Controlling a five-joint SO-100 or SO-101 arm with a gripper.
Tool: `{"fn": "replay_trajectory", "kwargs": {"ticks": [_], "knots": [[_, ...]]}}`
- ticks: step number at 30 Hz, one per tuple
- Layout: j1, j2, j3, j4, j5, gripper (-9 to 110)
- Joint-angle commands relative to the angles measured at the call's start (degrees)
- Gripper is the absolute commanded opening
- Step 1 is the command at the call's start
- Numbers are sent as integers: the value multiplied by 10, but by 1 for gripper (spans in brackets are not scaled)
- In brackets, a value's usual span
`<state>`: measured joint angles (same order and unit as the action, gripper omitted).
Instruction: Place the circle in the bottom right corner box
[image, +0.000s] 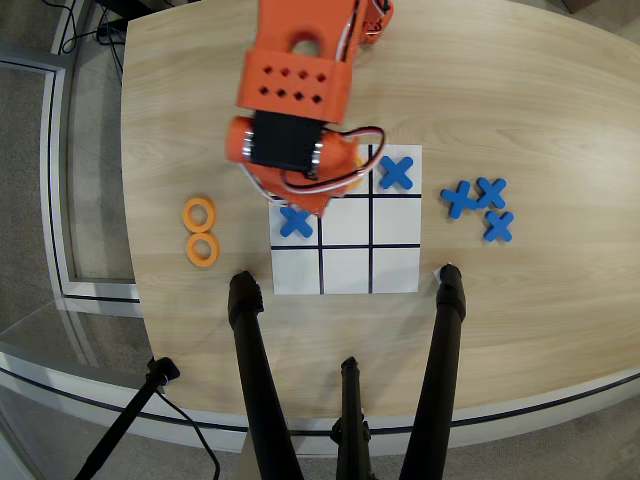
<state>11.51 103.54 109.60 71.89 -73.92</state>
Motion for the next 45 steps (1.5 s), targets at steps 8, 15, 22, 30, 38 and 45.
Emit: {"fn": "replay_trajectory", "kwargs": {"ticks": [8, 15, 22, 30, 38, 45], "knots": [[13, -18, 84, -102, -83, 0], [26, -33, 105, -132, -114, 0], [29, -56, 136, -173, -118, 0], [22, -70, 161, -206, -117, 0], [11, -73, 161, -208, -110, 0], [12, -76, 163, -208, -109, 0]]}}
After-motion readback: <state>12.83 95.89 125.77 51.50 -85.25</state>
